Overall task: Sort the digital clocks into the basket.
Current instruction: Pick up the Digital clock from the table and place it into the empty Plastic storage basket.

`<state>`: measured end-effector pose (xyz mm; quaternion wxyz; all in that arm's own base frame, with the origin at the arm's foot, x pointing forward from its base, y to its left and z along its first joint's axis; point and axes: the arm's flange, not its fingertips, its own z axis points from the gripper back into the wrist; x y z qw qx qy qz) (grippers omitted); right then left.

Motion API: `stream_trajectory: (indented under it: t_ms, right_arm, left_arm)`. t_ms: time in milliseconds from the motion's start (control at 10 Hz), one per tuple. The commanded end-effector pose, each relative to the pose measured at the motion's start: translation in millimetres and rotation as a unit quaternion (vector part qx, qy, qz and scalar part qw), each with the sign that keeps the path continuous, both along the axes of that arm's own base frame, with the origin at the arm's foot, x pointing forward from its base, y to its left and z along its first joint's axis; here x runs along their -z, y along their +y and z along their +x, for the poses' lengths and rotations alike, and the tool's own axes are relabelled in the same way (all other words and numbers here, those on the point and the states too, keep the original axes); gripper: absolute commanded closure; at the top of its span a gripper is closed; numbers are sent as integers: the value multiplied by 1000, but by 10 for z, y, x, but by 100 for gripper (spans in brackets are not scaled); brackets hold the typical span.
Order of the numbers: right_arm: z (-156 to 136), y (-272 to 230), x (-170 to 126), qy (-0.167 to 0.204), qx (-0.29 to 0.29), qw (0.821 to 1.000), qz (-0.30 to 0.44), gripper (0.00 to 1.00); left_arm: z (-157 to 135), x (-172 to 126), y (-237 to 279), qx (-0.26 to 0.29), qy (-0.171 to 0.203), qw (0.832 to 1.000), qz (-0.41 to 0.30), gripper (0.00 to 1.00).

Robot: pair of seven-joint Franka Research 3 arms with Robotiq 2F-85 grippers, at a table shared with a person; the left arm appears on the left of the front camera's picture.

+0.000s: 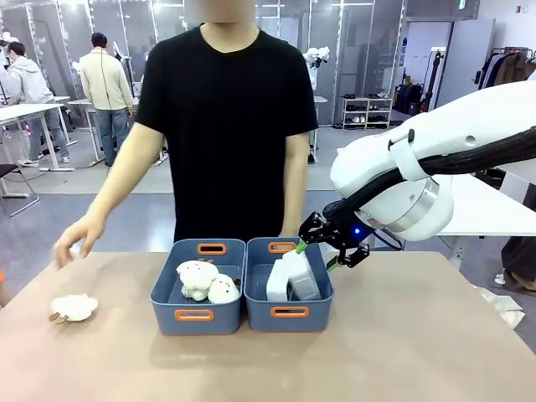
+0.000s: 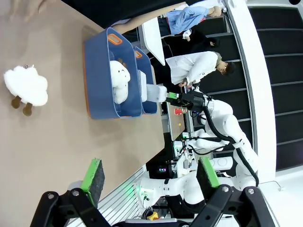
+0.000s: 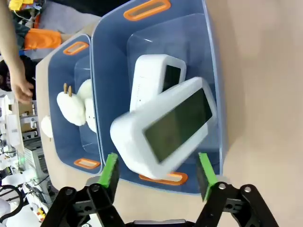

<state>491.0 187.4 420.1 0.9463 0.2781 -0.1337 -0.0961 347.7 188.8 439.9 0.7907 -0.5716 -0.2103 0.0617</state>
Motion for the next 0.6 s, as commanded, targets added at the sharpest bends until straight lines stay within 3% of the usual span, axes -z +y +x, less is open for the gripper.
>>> stream_trajectory:
  t_ms: [0,300,500]
  right_arm:
    - [11,-14,-13,10,6,1000,5,0]
    - [-176,-284,-150,-5,-1,1000,-8,0]
    - [-351,-780,-376,-14,-38,999,-8,0]
  left_arm:
    - [-35,-19,4,8,-2,1000,-1,0]
    - [-35,-19,4,8,-2,1000,-1,0]
    - [-35,-19,4,8,-2,1000,-1,0]
